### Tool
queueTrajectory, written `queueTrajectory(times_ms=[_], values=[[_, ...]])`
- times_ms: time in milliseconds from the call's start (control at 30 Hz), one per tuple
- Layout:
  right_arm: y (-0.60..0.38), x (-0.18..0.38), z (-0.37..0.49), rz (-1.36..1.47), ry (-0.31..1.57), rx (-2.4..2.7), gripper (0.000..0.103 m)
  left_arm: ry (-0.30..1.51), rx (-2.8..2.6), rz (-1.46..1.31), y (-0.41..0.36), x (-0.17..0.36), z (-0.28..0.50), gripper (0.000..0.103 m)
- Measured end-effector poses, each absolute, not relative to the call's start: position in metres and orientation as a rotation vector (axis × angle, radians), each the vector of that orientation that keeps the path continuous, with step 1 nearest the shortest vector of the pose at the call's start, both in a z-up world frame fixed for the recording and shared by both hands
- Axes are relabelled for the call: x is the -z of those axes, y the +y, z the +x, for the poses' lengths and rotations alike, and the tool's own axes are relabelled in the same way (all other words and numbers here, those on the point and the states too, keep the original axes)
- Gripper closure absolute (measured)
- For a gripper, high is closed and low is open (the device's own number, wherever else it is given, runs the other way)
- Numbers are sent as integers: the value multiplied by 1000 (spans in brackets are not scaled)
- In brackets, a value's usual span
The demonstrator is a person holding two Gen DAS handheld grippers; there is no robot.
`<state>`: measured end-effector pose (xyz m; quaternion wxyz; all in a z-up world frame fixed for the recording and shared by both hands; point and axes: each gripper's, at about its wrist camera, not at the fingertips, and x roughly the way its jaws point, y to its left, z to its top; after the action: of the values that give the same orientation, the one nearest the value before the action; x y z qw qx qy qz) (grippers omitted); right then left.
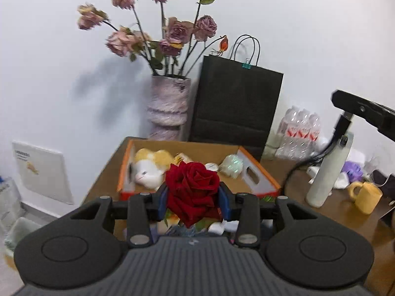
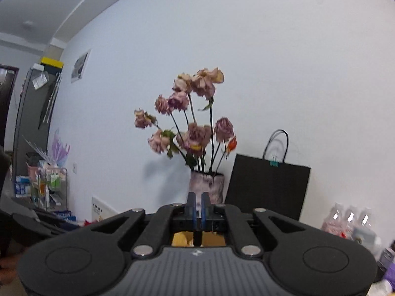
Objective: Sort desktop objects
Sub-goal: 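Carry the red rose into the box and open the left gripper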
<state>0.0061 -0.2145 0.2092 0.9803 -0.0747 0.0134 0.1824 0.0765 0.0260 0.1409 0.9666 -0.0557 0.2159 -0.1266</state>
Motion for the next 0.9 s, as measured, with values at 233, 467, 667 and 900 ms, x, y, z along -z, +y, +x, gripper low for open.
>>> queueTrajectory(times_ms=[233, 467, 667, 900], values=[[-198, -236, 91, -138, 32, -387, 100, 459, 272, -104, 9, -159, 170, 62], [-175, -207, 202, -123, 149, -374, 100, 584, 292, -118, -5, -124, 271, 62], [-204, -109, 306, -39, 500, -218, 100, 798, 240, -146, -9, -57, 344, 63], [-213, -67, 315, -105, 608, -141, 93, 869, 223, -133, -13, -36, 358, 46]])
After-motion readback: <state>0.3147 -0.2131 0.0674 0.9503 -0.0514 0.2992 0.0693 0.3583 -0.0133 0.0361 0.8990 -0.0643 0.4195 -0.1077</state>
